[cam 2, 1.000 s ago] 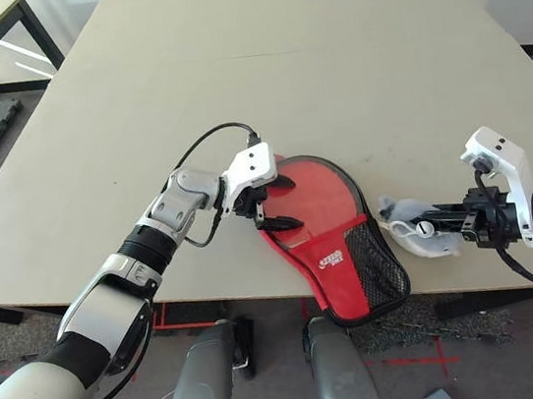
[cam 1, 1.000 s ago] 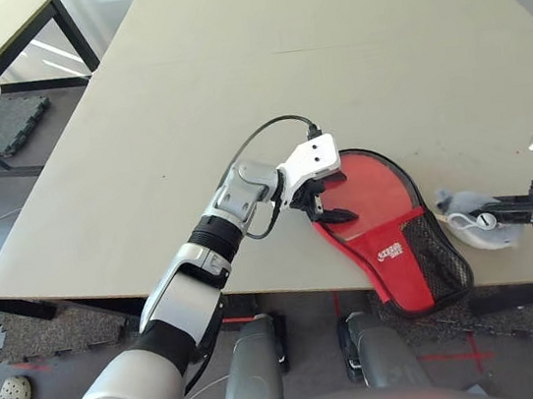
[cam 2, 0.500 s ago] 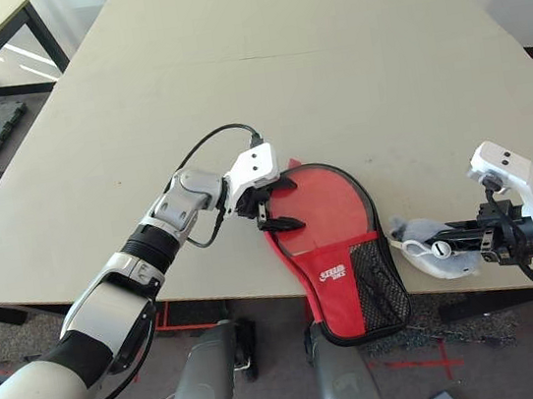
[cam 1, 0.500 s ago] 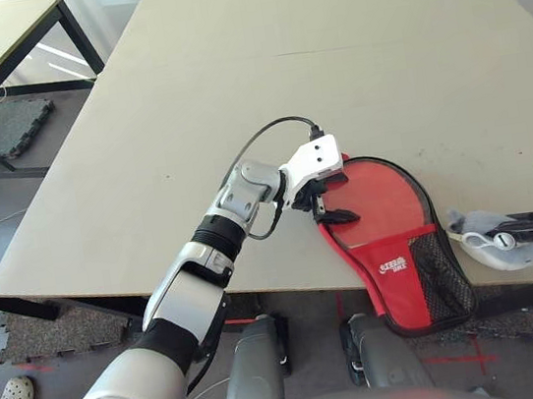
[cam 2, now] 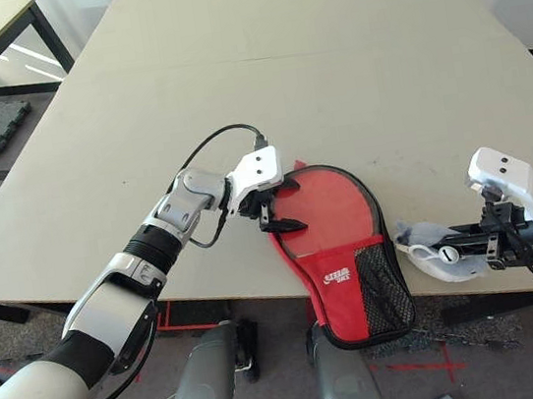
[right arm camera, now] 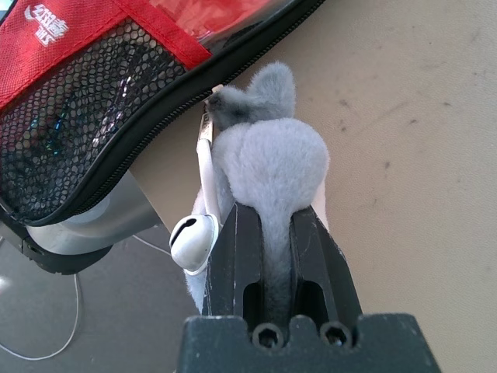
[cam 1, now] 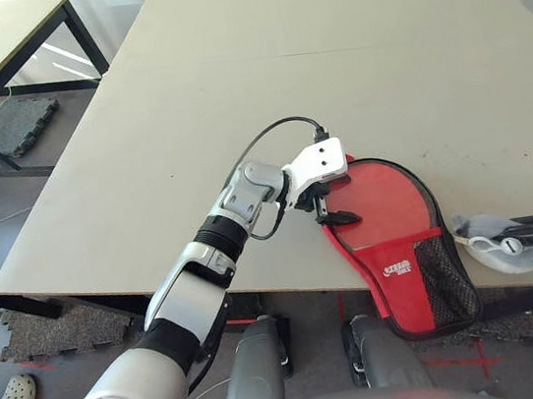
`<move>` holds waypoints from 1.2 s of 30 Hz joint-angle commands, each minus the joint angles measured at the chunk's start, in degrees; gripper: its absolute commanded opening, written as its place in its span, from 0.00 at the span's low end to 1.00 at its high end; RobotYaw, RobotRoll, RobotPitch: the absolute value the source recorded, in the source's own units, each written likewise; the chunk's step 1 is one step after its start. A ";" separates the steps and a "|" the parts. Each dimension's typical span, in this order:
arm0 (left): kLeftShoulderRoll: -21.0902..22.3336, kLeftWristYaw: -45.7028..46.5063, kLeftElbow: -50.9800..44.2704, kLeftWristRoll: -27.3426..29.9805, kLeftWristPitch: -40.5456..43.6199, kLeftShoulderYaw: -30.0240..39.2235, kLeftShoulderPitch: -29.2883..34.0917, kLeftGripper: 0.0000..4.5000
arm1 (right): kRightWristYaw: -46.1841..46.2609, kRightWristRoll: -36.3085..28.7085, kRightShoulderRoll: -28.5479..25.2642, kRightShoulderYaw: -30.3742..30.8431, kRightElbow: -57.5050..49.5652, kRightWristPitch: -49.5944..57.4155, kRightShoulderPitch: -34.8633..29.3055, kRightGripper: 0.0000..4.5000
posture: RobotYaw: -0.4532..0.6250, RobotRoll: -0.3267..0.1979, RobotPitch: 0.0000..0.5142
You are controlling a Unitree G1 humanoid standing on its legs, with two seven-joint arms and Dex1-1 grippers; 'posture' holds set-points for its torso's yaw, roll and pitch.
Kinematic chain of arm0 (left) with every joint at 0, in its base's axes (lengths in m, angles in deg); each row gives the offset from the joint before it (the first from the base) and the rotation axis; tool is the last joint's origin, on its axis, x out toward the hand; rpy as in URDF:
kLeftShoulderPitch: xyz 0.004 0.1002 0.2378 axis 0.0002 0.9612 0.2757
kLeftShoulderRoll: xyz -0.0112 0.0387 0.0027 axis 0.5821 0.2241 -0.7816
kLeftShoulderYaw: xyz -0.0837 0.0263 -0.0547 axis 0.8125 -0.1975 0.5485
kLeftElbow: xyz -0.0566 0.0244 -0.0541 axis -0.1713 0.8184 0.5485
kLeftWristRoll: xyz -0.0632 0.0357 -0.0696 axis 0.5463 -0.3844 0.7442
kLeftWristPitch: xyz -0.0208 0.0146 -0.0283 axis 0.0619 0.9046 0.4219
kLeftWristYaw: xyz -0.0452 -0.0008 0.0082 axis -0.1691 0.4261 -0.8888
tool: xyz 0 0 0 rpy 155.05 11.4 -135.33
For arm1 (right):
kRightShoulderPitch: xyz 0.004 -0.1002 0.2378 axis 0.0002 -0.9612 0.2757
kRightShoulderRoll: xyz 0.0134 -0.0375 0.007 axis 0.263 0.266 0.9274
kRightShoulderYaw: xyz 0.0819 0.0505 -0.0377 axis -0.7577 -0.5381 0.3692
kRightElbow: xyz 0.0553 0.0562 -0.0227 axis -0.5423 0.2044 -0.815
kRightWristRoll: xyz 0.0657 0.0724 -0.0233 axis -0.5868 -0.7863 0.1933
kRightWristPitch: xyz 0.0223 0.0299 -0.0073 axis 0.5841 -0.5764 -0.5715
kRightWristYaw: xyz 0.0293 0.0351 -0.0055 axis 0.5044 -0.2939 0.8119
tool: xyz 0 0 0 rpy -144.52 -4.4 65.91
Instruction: Store the ping-pong paddle in its case and zip it.
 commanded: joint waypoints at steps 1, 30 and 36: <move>1.00 0.55 3.39 -3.64 1.04 -2.03 1.48 1.00 | -0.79 3.44 -1.74 0.86 3.03 0.73 -3.25 0.02 | 0.36 0.62 0.24; 10.38 24.58 -23.37 12.41 19.35 30.39 5.19 1.00 | 30.58 -2.76 24.80 -15.10 26.11 -9.76 39.23 1.00 | 0.45 0.62 0.19; 10.65 41.86 -19.57 10.15 10.68 37.07 10.26 1.00 | 44.43 5.32 33.14 -14.08 35.81 -27.27 42.96 1.00 | 0.47 0.62 0.18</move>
